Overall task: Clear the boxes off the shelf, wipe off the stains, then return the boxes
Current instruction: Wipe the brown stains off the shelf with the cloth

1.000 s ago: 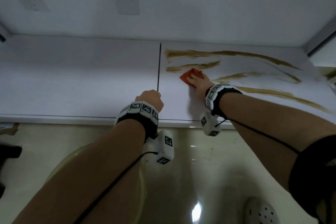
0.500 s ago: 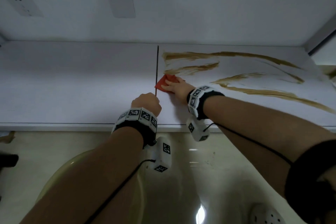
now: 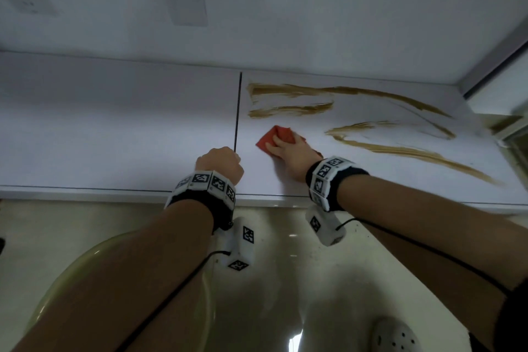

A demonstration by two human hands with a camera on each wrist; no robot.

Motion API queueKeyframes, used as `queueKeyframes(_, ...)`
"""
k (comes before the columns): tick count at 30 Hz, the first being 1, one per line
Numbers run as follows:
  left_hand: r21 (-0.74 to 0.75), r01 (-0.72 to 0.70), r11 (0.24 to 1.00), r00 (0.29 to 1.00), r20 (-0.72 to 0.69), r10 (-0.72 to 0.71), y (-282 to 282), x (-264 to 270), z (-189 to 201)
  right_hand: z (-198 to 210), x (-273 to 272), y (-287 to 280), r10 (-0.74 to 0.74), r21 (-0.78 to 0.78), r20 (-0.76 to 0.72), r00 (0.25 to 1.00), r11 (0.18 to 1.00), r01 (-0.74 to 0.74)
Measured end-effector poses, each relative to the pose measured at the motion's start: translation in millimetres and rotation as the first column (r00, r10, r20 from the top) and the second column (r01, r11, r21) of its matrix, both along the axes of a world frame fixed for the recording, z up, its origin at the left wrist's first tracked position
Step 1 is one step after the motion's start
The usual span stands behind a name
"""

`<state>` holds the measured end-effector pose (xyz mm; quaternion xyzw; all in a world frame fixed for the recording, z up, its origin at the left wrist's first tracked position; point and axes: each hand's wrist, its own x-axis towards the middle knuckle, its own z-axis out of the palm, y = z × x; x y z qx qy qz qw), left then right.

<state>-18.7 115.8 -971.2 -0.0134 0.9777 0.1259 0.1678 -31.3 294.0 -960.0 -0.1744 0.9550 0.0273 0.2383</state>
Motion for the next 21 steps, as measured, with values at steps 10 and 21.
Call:
queueKeyframes(10,-0.093,0.084,0.992,0.995,0.062,-0.079,-3.1,2.2,5.5,-7.8,-47.6,-20.7,-0.032,-0.010,0.005,0.999,0.999,0.033)
queueKeyframes(21,-0.131,0.153,0.980,0.984,0.114,-0.138,2.4,-6.4,9.4,26.1,-11.9,7.1,-0.118,0.065,0.012,0.993,0.991,0.117)
